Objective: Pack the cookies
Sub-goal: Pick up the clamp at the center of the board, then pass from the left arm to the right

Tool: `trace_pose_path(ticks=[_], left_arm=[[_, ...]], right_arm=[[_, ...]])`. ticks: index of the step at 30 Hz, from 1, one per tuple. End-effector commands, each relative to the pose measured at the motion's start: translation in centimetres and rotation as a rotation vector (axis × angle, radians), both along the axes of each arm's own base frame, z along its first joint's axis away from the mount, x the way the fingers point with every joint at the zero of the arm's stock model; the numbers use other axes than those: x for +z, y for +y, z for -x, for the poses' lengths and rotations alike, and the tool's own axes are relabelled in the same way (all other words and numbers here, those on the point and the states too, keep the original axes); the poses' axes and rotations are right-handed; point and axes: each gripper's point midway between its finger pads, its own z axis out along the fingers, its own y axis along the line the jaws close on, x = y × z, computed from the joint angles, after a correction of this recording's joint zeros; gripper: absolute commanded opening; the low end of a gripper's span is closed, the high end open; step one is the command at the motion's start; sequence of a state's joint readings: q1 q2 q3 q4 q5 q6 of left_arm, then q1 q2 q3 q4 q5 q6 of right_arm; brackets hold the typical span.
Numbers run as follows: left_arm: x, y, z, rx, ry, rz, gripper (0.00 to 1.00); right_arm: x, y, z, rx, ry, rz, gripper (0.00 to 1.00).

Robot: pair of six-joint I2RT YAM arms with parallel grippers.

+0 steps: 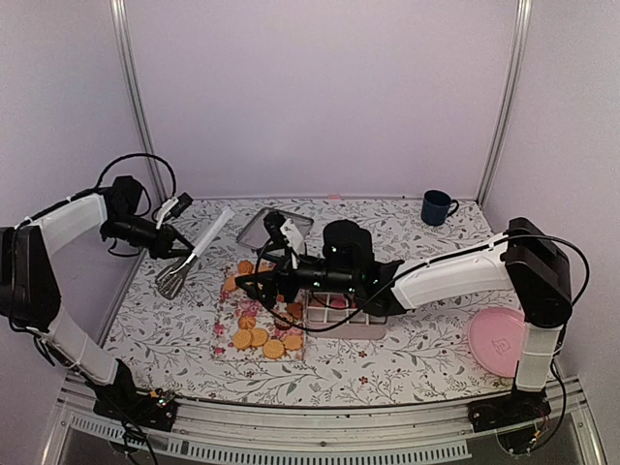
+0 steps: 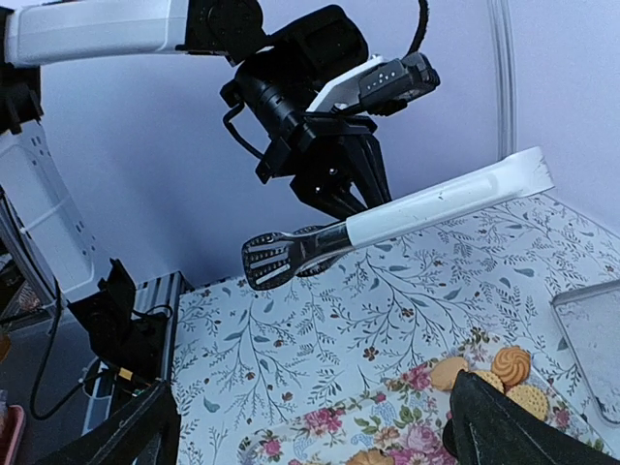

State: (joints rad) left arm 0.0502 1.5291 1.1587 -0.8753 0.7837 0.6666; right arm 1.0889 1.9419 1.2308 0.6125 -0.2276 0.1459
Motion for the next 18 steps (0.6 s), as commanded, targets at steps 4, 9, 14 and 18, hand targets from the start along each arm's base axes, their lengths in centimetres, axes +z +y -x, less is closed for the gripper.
trace_pose_path(ticks=[4, 9, 14, 18], left_arm=[[7.6, -8.7, 5.9, -0.339, -0.013, 0.302, 0.0], [8.2, -9.9, 7.4, -0.39, -0.007, 0.321, 0.0], [7.9, -10.5, 8.2, -0.413, 0.005, 0.318, 0.0], [7.8, -11.0, 8.5, -0.429, 0.015, 0.318, 0.0]], right_arm=[[8.1, -1.7, 0.3, 0.171, -0.056, -0.263, 0.99], [8.9, -3.2, -0.9, 0.254, -0.002, -0.363, 1.0], [8.8, -1.9, -0.9, 0.339, 0.045, -0.359, 0.95], [7.8, -0.9, -1.4, 0.345, 0.082, -0.34, 0.9]])
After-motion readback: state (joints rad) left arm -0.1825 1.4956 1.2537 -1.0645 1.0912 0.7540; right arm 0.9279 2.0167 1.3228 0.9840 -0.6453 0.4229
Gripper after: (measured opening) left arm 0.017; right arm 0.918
